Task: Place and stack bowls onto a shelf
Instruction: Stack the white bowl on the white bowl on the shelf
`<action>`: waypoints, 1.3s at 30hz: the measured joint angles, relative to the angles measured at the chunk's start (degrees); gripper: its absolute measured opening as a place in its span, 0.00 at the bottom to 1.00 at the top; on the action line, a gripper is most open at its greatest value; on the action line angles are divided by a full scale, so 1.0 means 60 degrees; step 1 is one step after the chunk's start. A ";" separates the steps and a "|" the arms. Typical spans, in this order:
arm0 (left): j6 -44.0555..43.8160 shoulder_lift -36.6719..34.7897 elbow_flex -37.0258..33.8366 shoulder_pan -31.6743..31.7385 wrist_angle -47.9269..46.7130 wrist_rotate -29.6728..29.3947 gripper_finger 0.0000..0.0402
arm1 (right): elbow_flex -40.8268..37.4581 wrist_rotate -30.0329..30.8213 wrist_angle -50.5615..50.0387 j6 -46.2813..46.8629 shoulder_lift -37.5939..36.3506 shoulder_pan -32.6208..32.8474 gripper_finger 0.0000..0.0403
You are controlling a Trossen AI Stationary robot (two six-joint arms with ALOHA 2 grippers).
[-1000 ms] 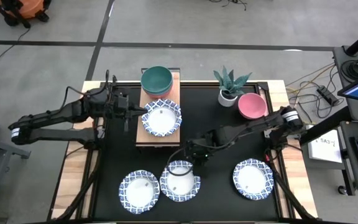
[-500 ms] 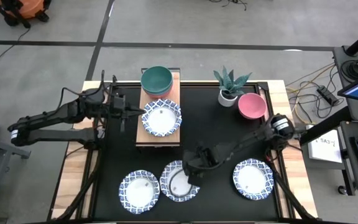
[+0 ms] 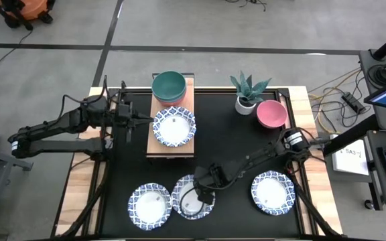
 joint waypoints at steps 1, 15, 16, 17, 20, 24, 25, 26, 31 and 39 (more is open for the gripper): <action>-0.0029 0.0000 0.0000 0.0000 -0.0004 0.0003 0.00 | 0.0000 0.0008 0.0010 -0.0008 -0.0004 -0.0003 0.35; -0.0029 0.0018 0.0000 0.0000 0.0029 0.0004 0.00 | 0.0000 -0.0430 -0.0568 -0.0482 -0.0493 -0.0242 0.03; -0.0029 0.0013 0.0000 0.0000 0.0039 0.0004 0.00 | -0.0002 -0.0636 -0.0713 -0.0550 -0.0647 -0.0311 0.03; -0.0029 0.0010 0.0000 -0.0002 0.0047 0.0004 0.00 | -0.0004 -0.0878 -0.0785 -0.0638 -0.0807 -0.0383 0.03; 0.0010 -0.0006 0.0000 -0.0003 0.0170 0.0003 0.00 | -0.0004 -0.1743 -0.0867 -0.0982 -0.1368 -0.0554 0.03; 0.0040 -0.0011 0.0000 0.0000 0.0357 0.0000 0.00 | -0.0004 -0.2611 -0.0835 -0.1403 -0.2315 -0.0733 0.03; 0.0044 -0.0011 0.0000 0.0000 0.0405 0.0000 0.00 | -0.0004 -0.2628 -0.0767 -0.1406 -0.2590 -0.0804 0.03; 0.0044 -0.0013 0.0000 0.0000 0.0446 0.0000 0.00 | -0.0004 -0.2629 -0.0714 -0.1406 -0.2873 -0.0885 0.03; 0.0047 0.0003 0.0000 0.0000 0.0717 0.0000 0.00 | -0.0004 -0.2315 -0.0077 -0.1389 -0.4170 -0.1492 0.03; 0.0278 -0.0093 0.0000 0.0000 0.1167 -0.0004 0.00 | -0.0004 -0.2003 0.0556 -0.1517 -0.5310 -0.3281 0.03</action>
